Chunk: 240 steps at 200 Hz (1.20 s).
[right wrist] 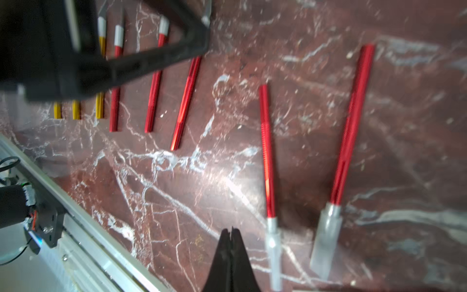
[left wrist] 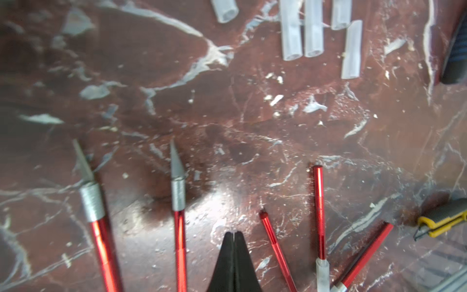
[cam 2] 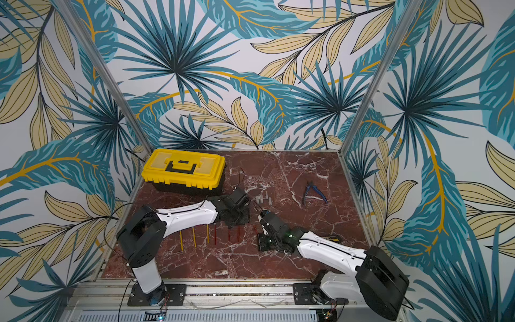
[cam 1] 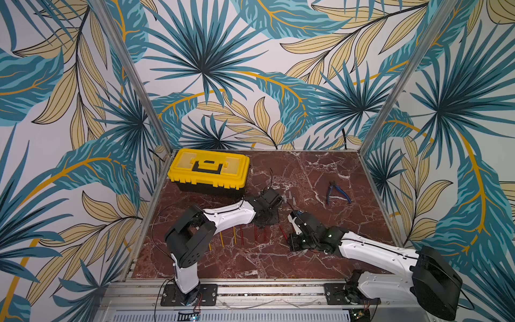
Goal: Remove protective caps from carving knives
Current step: Adjust the carving knife at the center of the board.
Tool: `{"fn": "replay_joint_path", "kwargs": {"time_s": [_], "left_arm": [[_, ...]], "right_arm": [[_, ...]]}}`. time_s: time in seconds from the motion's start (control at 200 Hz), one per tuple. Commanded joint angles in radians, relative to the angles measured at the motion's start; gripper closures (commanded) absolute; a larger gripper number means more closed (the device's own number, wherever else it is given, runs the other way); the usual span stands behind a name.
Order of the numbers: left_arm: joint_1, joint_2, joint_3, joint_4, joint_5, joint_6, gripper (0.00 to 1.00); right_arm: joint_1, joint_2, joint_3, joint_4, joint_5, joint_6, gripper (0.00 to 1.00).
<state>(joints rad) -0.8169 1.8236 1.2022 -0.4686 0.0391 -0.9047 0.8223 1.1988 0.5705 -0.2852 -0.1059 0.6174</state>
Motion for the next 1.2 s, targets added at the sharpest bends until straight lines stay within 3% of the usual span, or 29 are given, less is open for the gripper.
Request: {"fn": "replay_joint_path", "kwargs": {"time_s": [0.0, 0.571, 1.197], "left_arm": [[0.007, 0.033, 0.055, 0.062, 0.044, 0.012, 1.0], [-0.003, 0.175, 0.127, 0.143, 0.15, -0.002, 1.0], [-0.015, 0.105, -0.005, 0.144, 0.14, -0.029, 1.0]], "right_arm": [[0.029, -0.029, -0.042, 0.003, -0.002, 0.068, 1.0], [0.064, -0.047, -0.164, 0.041, 0.026, 0.195, 1.0], [0.032, -0.003, -0.178, 0.089, 0.063, 0.204, 1.0]]}}
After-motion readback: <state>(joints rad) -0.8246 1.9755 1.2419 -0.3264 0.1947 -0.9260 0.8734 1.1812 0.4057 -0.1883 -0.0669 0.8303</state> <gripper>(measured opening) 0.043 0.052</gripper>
